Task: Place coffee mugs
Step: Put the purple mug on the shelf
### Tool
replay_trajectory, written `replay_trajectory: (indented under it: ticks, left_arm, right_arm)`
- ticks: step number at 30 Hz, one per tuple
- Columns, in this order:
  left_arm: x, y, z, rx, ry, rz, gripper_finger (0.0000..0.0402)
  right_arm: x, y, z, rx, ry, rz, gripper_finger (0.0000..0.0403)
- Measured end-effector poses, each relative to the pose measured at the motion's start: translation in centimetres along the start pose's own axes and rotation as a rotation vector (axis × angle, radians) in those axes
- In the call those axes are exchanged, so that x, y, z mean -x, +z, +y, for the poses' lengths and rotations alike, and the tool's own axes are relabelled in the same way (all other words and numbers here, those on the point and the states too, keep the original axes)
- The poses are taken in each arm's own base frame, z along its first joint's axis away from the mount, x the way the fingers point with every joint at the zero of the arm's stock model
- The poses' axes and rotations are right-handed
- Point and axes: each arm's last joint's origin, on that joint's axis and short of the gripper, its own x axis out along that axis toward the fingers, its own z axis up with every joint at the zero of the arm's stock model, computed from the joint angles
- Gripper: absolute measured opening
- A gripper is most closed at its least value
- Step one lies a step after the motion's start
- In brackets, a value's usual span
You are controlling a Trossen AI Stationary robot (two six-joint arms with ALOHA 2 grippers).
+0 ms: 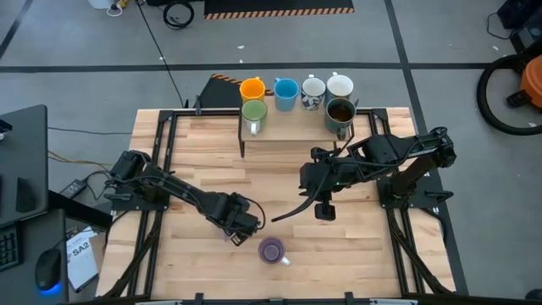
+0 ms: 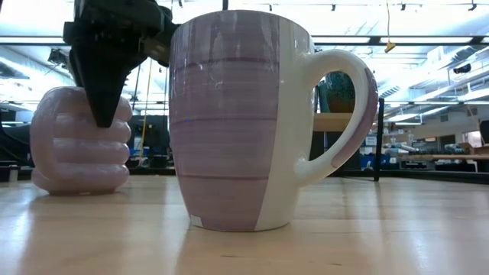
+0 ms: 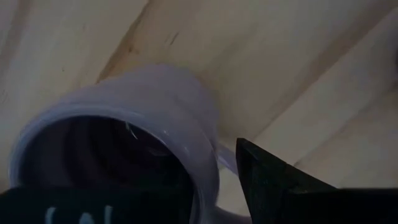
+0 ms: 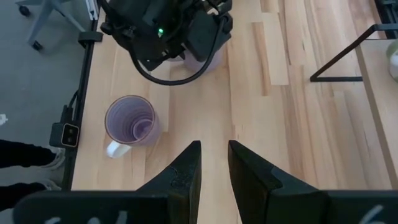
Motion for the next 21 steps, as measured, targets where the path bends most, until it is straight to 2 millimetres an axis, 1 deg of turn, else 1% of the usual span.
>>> replay_trajectory:
  ticks: [4, 10, 12, 14, 17, 21]
  left_arm:
    - [0.0, 0.2, -0.1, -0.033, -0.02, -0.003, 0.0107]
    - [0.0, 0.3, -0.3, -0.062, -0.046, 0.0, 0.005]
    - [0.0, 0.2, -0.3, -0.087, -0.058, 0.021, 0.0037]
    - [0.1, 0.2, -0.4, -0.107, -0.081, 0.046, 0.0037]
    - [0.6, 0.5, -0.5, -0.122, -0.116, 0.063, 0.0037]
    - [2.5, 1.8, -0.9, -0.153, -0.178, 0.025, 0.0037]
  right_arm:
    - [0.0, 0.0, 0.0, 0.0, 0.004, 0.001, 0.0085]
    - [0.0, 0.0, 0.1, 0.003, 0.018, 0.004, 0.0085]
    - [0.0, 0.0, 0.1, 0.017, 0.018, 0.005, 0.0085]
    - [0.0, -0.1, 0.0, 0.028, 0.016, 0.01, 0.0085]
    - [0.5, -0.2, -0.2, 0.029, 0.01, 0.011, 0.0085]
    - [1.7, -0.7, -0.8, 0.025, -0.035, -0.002, 0.0085]
